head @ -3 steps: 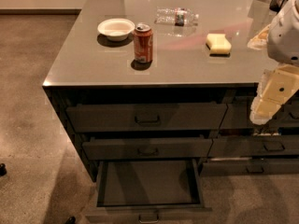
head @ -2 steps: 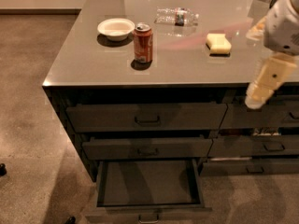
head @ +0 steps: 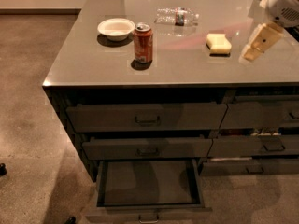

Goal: Place sponge into bottom drawer

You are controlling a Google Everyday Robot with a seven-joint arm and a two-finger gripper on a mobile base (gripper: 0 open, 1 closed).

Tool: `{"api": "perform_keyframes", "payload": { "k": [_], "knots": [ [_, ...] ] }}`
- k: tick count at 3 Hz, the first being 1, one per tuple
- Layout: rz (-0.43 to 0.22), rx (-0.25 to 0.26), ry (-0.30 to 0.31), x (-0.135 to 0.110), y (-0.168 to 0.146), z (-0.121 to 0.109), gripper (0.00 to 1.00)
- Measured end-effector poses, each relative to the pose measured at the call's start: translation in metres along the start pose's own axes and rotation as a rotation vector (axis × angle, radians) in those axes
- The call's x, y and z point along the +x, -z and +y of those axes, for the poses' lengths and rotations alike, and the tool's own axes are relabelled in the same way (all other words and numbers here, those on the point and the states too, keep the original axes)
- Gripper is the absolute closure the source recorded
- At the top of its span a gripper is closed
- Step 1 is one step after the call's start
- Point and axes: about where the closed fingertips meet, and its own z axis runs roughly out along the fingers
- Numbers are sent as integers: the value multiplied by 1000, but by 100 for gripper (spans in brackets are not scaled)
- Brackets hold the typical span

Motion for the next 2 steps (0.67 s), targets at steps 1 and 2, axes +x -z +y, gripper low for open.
{"api": "perform_keyframes", "payload": {
  "k": [1,2],
  "knots": [
    [-8,10,-6,-2,-1,-4,0],
    [-40,3,-2,-8,-6,-6,0]
  ]
}}
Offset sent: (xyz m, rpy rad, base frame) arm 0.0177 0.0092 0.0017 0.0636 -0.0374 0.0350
